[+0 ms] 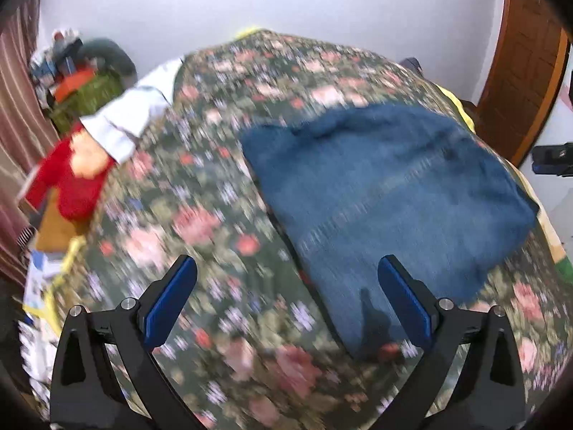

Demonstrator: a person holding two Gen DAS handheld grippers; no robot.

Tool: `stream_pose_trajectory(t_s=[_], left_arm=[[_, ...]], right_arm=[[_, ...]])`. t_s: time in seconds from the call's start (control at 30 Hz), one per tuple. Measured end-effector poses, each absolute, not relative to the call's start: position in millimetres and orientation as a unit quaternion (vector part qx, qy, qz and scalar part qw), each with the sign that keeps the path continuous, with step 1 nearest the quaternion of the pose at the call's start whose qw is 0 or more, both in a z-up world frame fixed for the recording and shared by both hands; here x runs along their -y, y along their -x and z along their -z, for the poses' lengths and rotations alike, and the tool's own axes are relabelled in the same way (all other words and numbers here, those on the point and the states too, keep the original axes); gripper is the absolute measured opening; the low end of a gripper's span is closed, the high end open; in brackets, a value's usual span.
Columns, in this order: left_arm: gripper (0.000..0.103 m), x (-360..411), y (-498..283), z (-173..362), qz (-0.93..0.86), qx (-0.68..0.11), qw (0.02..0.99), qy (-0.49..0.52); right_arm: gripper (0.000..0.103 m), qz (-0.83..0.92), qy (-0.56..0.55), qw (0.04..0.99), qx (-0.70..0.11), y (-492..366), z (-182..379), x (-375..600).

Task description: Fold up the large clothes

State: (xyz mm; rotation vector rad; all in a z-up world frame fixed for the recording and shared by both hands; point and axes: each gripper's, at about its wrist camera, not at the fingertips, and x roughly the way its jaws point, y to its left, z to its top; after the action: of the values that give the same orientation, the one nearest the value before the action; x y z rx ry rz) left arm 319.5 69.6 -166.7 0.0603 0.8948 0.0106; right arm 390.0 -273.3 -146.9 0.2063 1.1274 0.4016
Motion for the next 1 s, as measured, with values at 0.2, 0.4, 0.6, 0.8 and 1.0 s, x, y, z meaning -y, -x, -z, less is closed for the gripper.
stream_pose_trajectory(t_s=[0.2, 0.4, 0.6, 0.8, 1.0], left_arm=[[0.102, -73, -381, 161, 0.005, -0.440, 0.898, -0.006], [0.102, -61, -454, 185, 0.031, -0.460, 0.887, 0.036], [0.102, -70, -518, 240, -0.001, -0.522, 0.851, 0.051], [0.102, -85, -501, 230, -0.019, -0.510, 0.858, 0.048], [0.102, -101, -455, 207, -0.050, -0.479, 0.875, -0.050]], right_arm=[[0.103, -0.226, -0.087, 0.831, -0.500, -437, 117, 222], [0.103, -0.243, -0.079, 0.786, -0.562, -495, 164, 185], [0.103, -0.249, -0.109, 0.739, -0.616, -526, 226, 215], [0.103, -0.246, -0.125, 0.742, -0.611, -512, 225, 236], [0.103, -0.228, -0.091, 0.765, -0.595, -494, 187, 240]])
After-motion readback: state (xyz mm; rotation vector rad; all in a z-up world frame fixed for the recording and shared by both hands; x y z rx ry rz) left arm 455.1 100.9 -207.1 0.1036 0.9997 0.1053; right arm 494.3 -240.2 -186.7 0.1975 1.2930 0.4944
